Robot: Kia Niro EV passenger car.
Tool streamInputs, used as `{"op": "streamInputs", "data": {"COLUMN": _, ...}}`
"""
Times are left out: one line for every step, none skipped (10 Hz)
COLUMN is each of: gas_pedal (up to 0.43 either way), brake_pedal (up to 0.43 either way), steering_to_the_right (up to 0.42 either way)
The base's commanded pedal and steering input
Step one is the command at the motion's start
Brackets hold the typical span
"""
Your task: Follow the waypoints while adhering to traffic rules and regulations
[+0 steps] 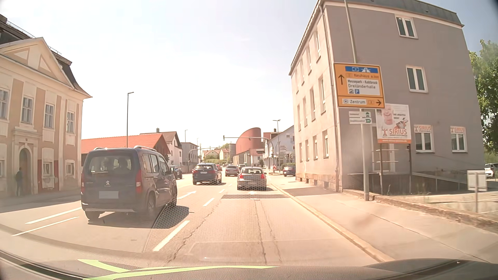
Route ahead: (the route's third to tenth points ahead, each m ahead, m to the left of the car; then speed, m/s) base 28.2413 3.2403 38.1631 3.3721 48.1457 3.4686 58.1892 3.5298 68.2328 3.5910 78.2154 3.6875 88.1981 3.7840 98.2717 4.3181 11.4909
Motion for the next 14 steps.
{"op": "streamInputs", "data": {"gas_pedal": 0.098, "brake_pedal": 0.000, "steering_to_the_right": -0.001}}
{"op": "streamInputs", "data": {"gas_pedal": 0.098, "brake_pedal": 0.000, "steering_to_the_right": 0.000}}
{"op": "streamInputs", "data": {"gas_pedal": 0.098, "brake_pedal": 0.000, "steering_to_the_right": 0.000}}
{"op": "streamInputs", "data": {"gas_pedal": 0.098, "brake_pedal": 0.000, "steering_to_the_right": 0.000}}
{"op": "streamInputs", "data": {"gas_pedal": 0.098, "brake_pedal": 0.000, "steering_to_the_right": 0.000}}
{"op": "streamInputs", "data": {"gas_pedal": 0.098, "brake_pedal": 0.000, "steering_to_the_right": 0.000}}
{"op": "streamInputs", "data": {"gas_pedal": 0.098, "brake_pedal": 0.000, "steering_to_the_right": 0.000}}
{"op": "streamInputs", "data": {"gas_pedal": 0.098, "brake_pedal": 0.000, "steering_to_the_right": 0.000}}
{"op": "streamInputs", "data": {"gas_pedal": 0.098, "brake_pedal": 0.000, "steering_to_the_right": 0.000}}
{"op": "streamInputs", "data": {"gas_pedal": 0.098, "brake_pedal": 0.000, "steering_to_the_right": 0.000}}
{"op": "streamInputs", "data": {"gas_pedal": 0.098, "brake_pedal": 0.000, "steering_to_the_right": 0.001}}
{"op": "streamInputs", "data": {"gas_pedal": 0.098, "brake_pedal": 0.000, "steering_to_the_right": 0.001}}
{"op": "streamInputs", "data": {"gas_pedal": 0.087, "brake_pedal": 0.000, "steering_to_the_right": 0.001}}
{"op": "streamInputs", "data": {"gas_pedal": 0.087, "brake_pedal": 0.000, "steering_to_the_right": 0.002}}
